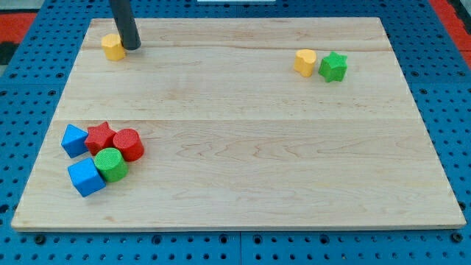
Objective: Push green circle towards top center
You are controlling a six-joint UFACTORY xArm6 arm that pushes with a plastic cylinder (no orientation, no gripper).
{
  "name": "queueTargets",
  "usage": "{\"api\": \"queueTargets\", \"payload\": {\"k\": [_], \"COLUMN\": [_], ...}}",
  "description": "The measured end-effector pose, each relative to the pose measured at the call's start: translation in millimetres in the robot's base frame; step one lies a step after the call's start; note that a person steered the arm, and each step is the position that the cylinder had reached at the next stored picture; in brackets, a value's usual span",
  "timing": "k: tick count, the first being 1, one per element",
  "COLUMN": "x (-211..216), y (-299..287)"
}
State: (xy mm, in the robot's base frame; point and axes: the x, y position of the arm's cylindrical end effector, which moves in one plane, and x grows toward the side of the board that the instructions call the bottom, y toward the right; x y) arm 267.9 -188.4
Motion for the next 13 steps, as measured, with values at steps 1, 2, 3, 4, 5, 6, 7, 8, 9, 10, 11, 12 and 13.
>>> {"api": "queueTargets", "payload": {"k": [1, 2, 3, 4, 5, 6, 7, 8, 9, 10, 11, 12, 13], "x": [0, 3, 6, 6, 6, 29, 76, 130, 149, 149, 149, 149, 164], "y": [18, 75, 105, 124, 159, 158, 157, 157, 153, 153, 153, 153, 153]}}
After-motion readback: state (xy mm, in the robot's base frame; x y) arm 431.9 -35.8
